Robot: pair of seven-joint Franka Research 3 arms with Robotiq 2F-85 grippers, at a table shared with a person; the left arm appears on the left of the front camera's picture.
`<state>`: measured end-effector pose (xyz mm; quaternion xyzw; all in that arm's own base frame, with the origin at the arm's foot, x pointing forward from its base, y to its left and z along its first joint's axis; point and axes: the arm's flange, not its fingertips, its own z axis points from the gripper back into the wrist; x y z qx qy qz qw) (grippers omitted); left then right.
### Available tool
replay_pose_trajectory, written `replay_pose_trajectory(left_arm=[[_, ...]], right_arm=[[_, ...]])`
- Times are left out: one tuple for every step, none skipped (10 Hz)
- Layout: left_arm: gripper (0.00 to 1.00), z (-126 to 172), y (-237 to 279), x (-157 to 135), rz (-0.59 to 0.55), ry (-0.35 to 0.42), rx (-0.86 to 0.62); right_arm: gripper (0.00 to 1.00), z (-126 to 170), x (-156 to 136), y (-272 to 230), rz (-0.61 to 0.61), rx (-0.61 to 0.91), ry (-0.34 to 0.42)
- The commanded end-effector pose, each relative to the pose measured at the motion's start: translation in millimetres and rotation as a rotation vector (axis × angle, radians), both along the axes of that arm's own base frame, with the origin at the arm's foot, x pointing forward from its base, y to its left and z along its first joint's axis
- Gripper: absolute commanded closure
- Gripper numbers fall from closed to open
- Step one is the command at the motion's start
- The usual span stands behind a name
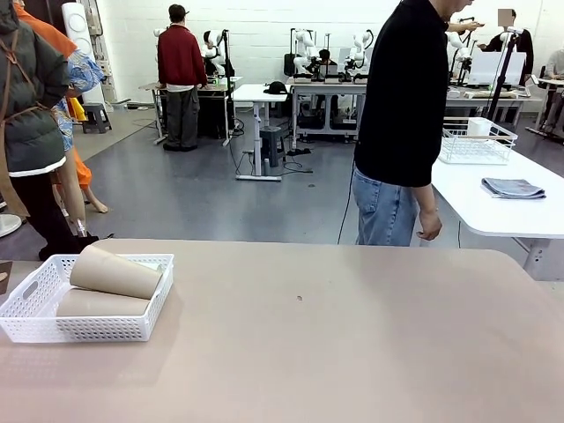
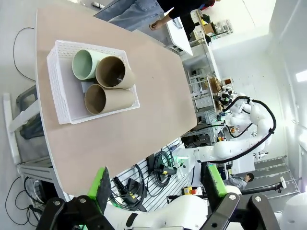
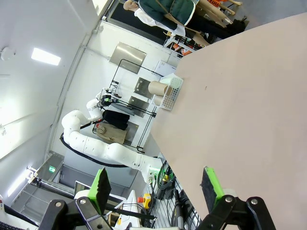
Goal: Clean and organize the cups into the basket.
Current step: Move the Organizing basket back to the left side of the table.
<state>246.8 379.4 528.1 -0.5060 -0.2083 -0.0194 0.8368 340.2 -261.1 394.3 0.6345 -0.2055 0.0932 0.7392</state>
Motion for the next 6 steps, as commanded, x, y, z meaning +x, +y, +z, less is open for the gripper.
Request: replay_pose_trajectory(left_arm=[[0.0,-0.3,0.5,-3.5,-0.006,0.007,0.007],[0.0,-0.3,0.5,-3.5,-0.006,0.007,0.007],[0.0,-0.3,0.5,-3.5,-0.006,0.007,0.007],[0.0,-0.3,0.5,-3.5,-0.006,0.007,0.007],[0.0,-0.3,0.5,-3.5,-0.006,0.007,0.007],[0.0,-0.3,0.5,-3.5,-0.006,0.007,0.007]], right_arm=[[0.0,1.0,1.9,1.3,-0.004,-0.008,-0.003],[0.0,1.0,1.9,1.3,-0.004,-0.008,-0.003],[0.0,1.0,1.9,1.3,-0.004,-0.008,-0.003],[0.0,1.0,1.9,1.3,-0.004,-0.008,-0.003],[0.0,1.0,1.9,1.3,-0.004,-0.008,-0.003],[0.0,1.0,1.9,1.3,-0.004,-0.008,-0.003]])
